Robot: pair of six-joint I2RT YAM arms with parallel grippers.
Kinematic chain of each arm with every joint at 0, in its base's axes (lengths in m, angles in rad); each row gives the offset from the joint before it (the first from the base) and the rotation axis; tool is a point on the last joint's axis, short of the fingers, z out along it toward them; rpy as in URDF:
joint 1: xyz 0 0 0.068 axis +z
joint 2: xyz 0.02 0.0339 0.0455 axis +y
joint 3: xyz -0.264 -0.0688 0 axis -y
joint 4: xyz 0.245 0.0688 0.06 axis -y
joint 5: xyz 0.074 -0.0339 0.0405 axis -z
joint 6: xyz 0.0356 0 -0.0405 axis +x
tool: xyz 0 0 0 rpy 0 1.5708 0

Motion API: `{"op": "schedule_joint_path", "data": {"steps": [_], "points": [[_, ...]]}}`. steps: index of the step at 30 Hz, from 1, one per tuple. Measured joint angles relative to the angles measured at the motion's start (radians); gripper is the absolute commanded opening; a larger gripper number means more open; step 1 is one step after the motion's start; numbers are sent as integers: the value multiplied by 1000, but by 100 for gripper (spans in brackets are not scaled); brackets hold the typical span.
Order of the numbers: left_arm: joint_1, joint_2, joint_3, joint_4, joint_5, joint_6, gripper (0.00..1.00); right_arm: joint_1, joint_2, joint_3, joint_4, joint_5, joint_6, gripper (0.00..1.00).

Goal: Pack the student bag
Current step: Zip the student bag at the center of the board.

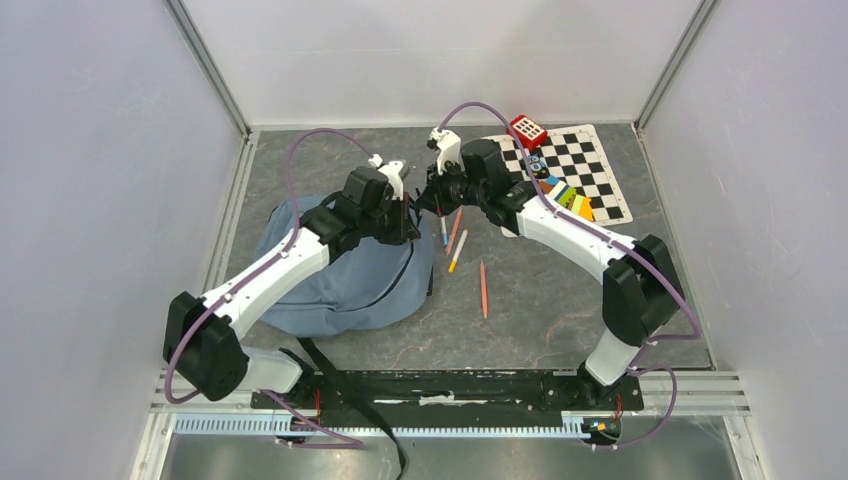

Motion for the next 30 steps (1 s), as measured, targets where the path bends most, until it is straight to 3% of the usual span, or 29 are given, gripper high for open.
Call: {"op": "schedule_joint_path", "data": {"steps": [13,30], "points": [[10,-166,-72,-153,201,182,2,-16,204,192,-107,-134,-86,0],[15,-201,-77,-356,337,336,2,10,360,306,-114,-283,-101,0]]}}
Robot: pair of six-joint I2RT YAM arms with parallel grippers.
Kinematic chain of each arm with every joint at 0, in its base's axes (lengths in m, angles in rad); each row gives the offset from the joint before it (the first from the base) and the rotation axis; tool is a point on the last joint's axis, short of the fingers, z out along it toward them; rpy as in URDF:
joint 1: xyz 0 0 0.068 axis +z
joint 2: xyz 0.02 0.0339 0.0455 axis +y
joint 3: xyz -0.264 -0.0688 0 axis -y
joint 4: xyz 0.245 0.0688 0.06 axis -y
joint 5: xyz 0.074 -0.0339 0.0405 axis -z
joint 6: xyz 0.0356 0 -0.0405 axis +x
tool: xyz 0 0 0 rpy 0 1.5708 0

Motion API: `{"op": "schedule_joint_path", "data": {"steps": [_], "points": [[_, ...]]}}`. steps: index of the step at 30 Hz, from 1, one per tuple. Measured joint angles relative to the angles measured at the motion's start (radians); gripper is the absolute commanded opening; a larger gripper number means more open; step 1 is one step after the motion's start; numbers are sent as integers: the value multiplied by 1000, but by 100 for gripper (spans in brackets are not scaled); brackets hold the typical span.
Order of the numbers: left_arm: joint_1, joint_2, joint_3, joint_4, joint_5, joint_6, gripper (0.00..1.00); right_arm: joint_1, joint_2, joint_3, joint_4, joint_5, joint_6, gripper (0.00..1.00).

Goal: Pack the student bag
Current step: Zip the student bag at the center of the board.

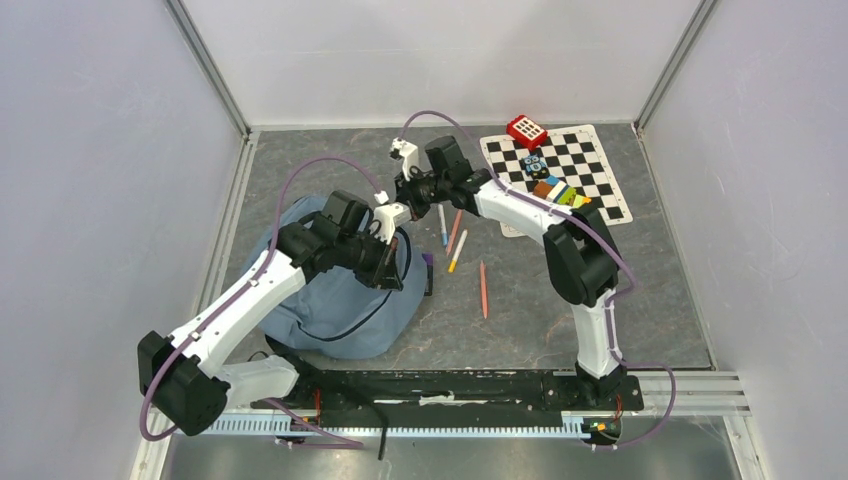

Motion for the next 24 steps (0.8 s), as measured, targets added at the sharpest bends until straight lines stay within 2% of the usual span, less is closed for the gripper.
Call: {"op": "schedule_joint_path", "data": {"steps": [11,17,21,24], "points": [[6,21,0,-40,43,24,2,68,110,43,53,89,2,0],[18,22,0,-6,21,23,2,84,182,134,53,114,38,0],[18,23,0,46,-10,-25,2,84,185,145,58,150,40,14],[10,29,0,87,-41,-113,2,78,185,152,95,224,18,39]]}}
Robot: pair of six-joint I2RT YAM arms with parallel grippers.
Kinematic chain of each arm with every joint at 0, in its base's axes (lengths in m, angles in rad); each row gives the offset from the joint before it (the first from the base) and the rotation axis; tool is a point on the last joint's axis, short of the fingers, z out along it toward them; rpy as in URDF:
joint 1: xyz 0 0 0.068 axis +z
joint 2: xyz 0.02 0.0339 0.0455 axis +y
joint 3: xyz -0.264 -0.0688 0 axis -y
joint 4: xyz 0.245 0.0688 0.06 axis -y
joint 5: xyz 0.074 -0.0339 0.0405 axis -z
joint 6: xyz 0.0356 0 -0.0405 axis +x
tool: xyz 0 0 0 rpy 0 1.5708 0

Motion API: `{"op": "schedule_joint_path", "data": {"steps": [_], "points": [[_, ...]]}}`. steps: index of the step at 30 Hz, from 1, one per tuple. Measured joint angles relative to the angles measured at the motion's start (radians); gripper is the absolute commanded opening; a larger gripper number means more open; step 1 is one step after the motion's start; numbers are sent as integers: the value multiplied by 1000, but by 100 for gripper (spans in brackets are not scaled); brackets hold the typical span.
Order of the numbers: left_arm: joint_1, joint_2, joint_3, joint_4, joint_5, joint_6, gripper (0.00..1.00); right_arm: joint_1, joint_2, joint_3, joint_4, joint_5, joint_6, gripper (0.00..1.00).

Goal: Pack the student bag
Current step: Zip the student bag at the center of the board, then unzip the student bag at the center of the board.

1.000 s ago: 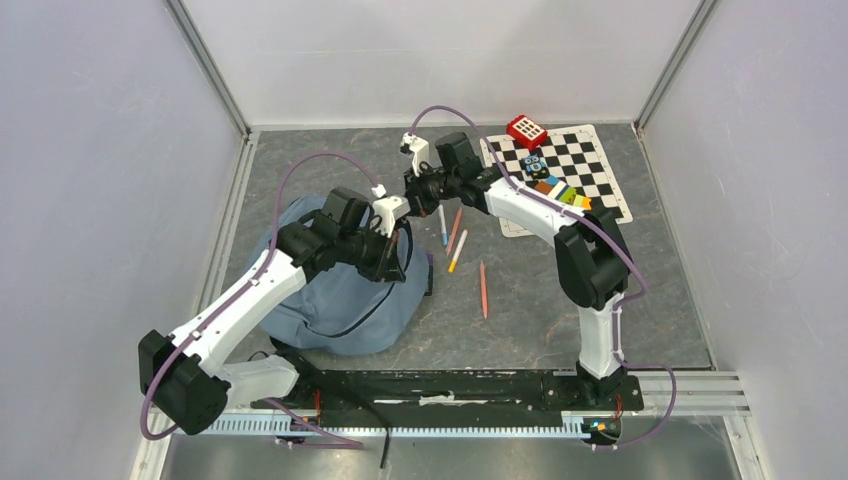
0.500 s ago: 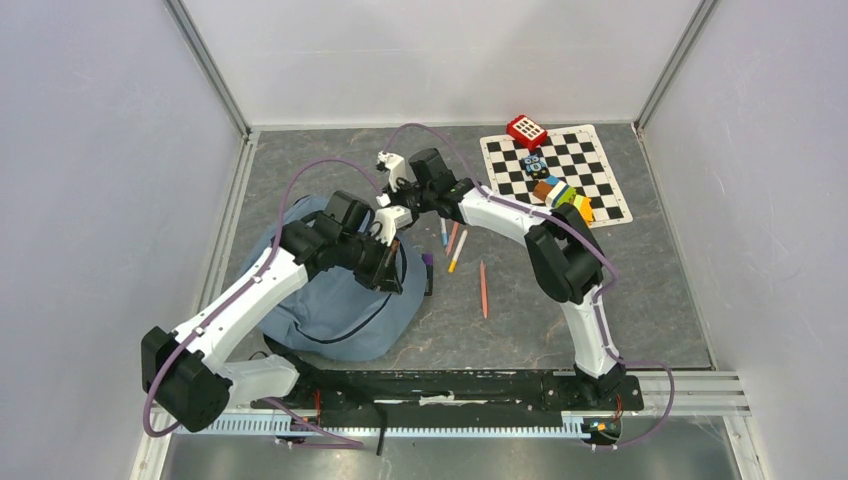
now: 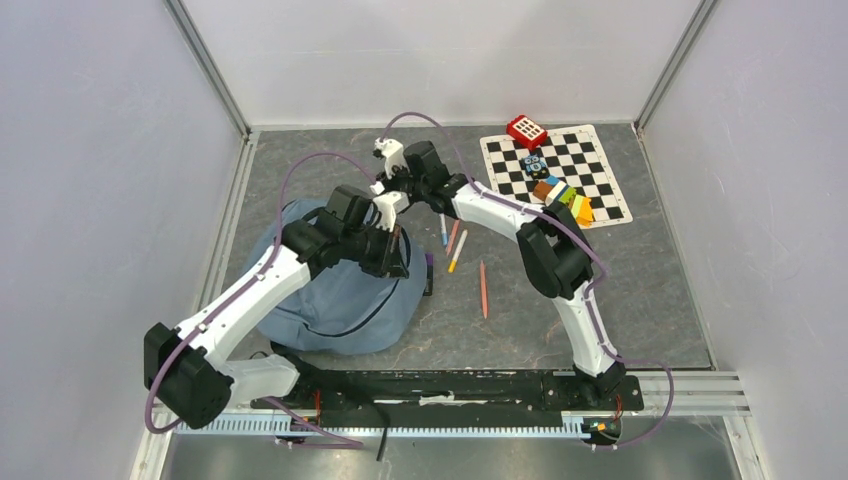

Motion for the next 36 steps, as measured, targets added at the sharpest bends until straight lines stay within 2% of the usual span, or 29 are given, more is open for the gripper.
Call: {"op": "schedule_joint_path", "data": {"steps": [3,6,10,16,17,18,20,23,25,28,32,36], "points": [[-11,40,31,27,-61,-88,2,-30,-12,2,25,50,-15,69],[-9,105,100,79,-141,-164,2,-81,-49,2,23,77,-19,85],[18,206,202,164,-261,-260,2,-161,-149,-1,0,105,-19,93],[51,362,309,264,-409,-348,2,-277,-381,-86,-21,167,-20,95],[53,394,329,279,-431,-357,6,-289,-417,-112,-20,175,-20,95],[56,427,353,290,-450,-363,16,-299,-459,-150,-22,181,-20,95],[64,491,402,308,-476,-370,42,-307,-528,-225,-28,191,-21,95],[76,567,477,329,-477,-377,76,-304,-581,-308,-40,192,-21,95],[83,583,512,333,-475,-372,89,-299,-603,-383,-57,191,-23,95],[95,571,533,335,-471,-349,99,-296,-604,-440,-77,183,-24,95],[124,497,503,311,-466,-292,100,-295,-604,-485,-108,160,-17,93],[206,331,379,263,-456,-241,100,-280,-606,-487,-110,146,-3,94]]}}
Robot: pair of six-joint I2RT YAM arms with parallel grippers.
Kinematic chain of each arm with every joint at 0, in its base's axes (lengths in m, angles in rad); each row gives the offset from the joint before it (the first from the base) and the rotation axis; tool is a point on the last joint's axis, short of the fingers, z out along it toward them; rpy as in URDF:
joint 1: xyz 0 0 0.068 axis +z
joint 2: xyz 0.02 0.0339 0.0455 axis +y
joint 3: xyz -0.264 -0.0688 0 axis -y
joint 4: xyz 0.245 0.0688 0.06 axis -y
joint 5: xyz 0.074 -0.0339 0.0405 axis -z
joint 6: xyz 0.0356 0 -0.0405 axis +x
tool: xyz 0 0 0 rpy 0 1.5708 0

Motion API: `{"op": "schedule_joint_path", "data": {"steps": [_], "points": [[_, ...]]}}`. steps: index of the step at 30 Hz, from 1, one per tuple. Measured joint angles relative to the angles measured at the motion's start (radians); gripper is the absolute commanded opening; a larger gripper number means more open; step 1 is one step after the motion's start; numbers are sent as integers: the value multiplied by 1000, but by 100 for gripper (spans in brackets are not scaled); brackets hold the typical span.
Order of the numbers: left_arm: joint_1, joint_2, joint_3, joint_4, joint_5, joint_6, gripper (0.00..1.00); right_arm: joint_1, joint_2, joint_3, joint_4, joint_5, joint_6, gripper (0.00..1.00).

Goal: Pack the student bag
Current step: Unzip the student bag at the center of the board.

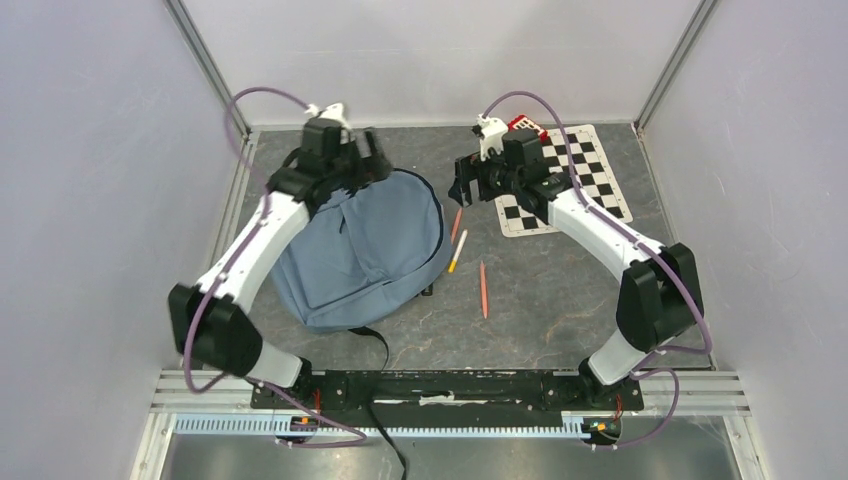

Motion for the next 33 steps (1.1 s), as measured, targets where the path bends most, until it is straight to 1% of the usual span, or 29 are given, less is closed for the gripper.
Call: {"op": "schedule_joint_path", "data": {"steps": [3,5,8,9,14,17,24,27,29,31,33], "points": [[101,-119,-105,-26,0,32,100,42,-2,0,0,5,18,94],[177,-175,-167,-50,-4,47,100,95,2,8,-11,18,27,94],[262,-188,-216,-95,-13,68,100,199,37,65,-33,33,32,94],[274,-186,-227,-106,-17,74,100,232,57,92,-34,37,32,94],[286,-184,-288,-148,-44,118,100,373,192,235,-60,59,36,90],[285,-196,-339,-146,-96,124,100,442,288,312,-83,80,53,89],[286,-275,-432,-142,-171,124,100,523,472,480,-146,180,104,82],[286,-287,-461,-121,-187,125,100,528,515,517,-156,228,119,77],[286,-300,-494,-99,-198,129,100,528,558,566,-179,264,123,71],[286,-314,-523,-87,-200,137,100,529,601,622,-189,292,127,63],[285,-320,-538,-81,-201,150,99,529,639,664,-198,317,130,51]]}}
